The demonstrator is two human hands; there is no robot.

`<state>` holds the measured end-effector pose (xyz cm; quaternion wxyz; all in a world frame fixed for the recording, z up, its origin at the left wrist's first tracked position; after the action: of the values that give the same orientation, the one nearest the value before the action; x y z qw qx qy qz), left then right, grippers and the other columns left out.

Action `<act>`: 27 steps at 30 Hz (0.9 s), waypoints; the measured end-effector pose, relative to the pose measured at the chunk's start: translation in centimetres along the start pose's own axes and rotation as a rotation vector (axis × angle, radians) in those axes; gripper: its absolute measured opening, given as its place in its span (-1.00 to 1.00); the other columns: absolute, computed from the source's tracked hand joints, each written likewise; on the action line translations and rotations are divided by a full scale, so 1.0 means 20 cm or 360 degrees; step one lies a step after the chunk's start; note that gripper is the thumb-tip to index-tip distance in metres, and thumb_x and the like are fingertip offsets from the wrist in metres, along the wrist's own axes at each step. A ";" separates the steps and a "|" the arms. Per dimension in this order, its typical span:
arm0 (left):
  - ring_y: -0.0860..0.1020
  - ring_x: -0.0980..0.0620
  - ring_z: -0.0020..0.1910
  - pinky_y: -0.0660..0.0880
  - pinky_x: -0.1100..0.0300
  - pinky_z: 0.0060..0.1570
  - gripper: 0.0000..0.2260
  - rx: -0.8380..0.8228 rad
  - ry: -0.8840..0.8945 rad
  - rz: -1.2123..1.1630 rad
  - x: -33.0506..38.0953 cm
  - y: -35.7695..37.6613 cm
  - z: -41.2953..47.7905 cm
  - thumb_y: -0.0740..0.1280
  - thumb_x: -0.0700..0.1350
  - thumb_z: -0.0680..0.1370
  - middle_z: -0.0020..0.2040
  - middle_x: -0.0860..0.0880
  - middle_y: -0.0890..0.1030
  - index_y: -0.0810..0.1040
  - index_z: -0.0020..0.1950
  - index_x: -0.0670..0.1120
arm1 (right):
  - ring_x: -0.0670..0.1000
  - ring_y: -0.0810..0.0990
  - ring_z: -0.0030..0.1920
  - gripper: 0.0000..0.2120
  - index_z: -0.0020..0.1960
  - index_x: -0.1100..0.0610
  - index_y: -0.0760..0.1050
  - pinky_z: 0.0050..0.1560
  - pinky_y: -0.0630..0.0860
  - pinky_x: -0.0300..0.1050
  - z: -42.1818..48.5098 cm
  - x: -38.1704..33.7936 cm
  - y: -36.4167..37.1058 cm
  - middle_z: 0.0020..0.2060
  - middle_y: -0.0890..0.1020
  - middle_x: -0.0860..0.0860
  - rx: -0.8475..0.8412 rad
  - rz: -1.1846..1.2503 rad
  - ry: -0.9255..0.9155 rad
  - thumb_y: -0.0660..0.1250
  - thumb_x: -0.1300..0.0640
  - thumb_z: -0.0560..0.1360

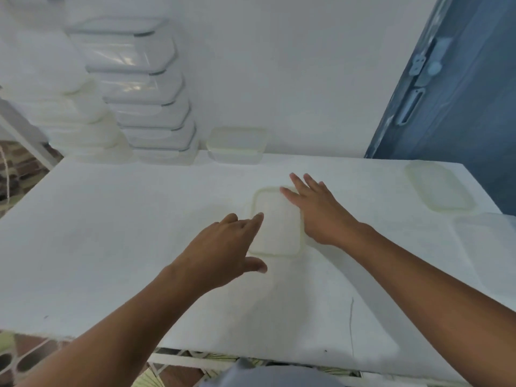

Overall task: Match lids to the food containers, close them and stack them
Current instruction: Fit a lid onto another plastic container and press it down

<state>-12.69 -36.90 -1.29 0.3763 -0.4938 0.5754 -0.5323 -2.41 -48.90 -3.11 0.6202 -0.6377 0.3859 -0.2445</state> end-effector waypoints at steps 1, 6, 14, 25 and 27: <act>0.37 0.01 0.27 0.41 0.16 0.01 -0.09 0.0012 -0.0051 -0.0065 -0.01 0.00 0.00 0.35 0.36 0.51 0.31 0.04 0.51 0.00 0.67 -0.01 | 0.04 -0.24 0.61 -0.13 0.64 -0.04 -0.04 0.59 -0.14 0.01 -0.01 0.01 -0.01 0.63 -0.18 -0.02 0.0008 0.0150 0.0048 0.09 0.51 0.47; 0.30 0.00 0.39 0.44 0.16 0.12 -0.08 0.0028 -0.0095 -0.0081 -0.02 0.02 0.03 0.30 0.47 0.44 0.48 0.02 0.29 0.16 0.63 -0.01 | -0.16 -0.23 0.58 -0.40 0.64 0.03 -0.02 0.56 -0.19 -0.18 -0.15 -0.08 -0.03 0.61 -0.13 -0.15 -0.0070 0.0563 -0.0096 0.14 -0.06 0.69; -0.10 0.11 0.65 0.20 0.09 0.52 -0.08 -0.0114 -0.0052 -0.0100 0.01 0.06 0.04 0.24 0.40 0.54 0.69 0.02 -0.13 -0.02 0.68 -0.11 | -0.12 -0.53 0.49 -0.04 0.57 0.09 -0.46 0.56 -0.30 -0.14 -0.25 -0.16 0.18 0.51 -0.49 -0.05 -0.0483 0.0029 -0.0198 0.11 -0.35 0.58; 0.05 0.00 0.65 0.21 0.07 0.52 -0.04 -0.0152 0.0015 0.0046 0.02 0.06 0.10 0.28 0.40 0.51 0.69 -0.09 -0.04 0.05 0.66 -0.18 | -0.08 -0.52 0.49 -0.06 0.57 0.11 -0.45 0.46 -0.37 -0.21 -0.24 -0.17 0.18 0.51 -0.49 -0.04 -0.0486 -0.0029 -0.0180 0.11 -0.33 0.59; 0.06 -0.05 0.65 0.09 0.09 0.57 -0.12 -0.0096 0.0064 0.0148 0.04 0.07 0.11 0.25 0.34 0.58 0.68 -0.16 0.00 0.04 0.66 -0.21 | -0.02 -0.48 0.53 -0.12 0.57 0.17 -0.42 0.46 -0.40 -0.19 -0.24 -0.19 0.17 0.54 -0.44 0.03 -0.0391 -0.0103 -0.0171 0.07 -0.26 0.64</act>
<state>-11.10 -38.29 -2.97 0.3741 -0.4669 0.6209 -0.5065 -9.05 -48.48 -5.24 0.5489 -0.7332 0.3584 -0.1809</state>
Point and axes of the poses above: each hand's wrist, its own z-axis towards the middle knuckle, its own y-axis out of the palm, x = y × z, the point moved 10 cm from there along z, towards the middle knuckle
